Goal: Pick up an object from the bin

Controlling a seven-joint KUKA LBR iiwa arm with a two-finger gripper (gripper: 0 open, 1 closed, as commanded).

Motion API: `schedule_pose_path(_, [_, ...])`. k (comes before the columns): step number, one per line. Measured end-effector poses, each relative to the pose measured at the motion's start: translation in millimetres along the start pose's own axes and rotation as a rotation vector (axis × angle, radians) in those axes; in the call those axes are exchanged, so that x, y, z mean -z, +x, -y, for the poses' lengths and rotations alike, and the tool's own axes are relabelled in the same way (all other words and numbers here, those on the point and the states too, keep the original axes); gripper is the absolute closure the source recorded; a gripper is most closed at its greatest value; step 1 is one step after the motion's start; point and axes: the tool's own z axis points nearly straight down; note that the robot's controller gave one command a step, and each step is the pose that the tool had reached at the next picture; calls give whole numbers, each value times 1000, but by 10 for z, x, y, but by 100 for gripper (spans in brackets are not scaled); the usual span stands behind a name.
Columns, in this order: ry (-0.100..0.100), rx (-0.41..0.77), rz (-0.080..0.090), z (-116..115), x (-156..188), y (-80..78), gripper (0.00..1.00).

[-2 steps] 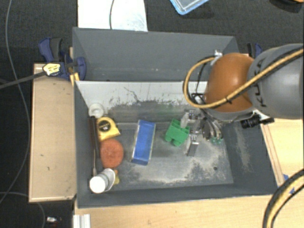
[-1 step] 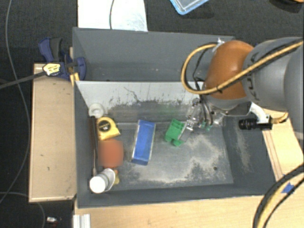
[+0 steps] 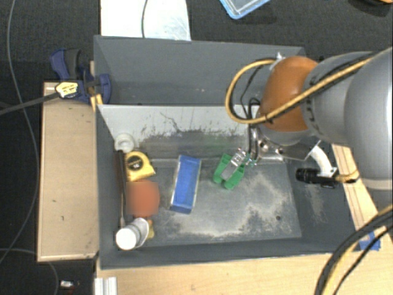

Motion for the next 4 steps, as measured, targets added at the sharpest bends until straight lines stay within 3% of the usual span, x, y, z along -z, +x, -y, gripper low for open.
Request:
schedule_pose_path(1, [-4, 64, 4, -54, -414, 88, 0])
schedule_pose_path(2, [-8, -205, 8, -48, -578, 66, 100])
schedule_pose_path(3, [-8, -204, 8, -47, -577, 65, 100])
schedule_pose_path(4, [3, -202, 0, -18, -346, 91, 100])
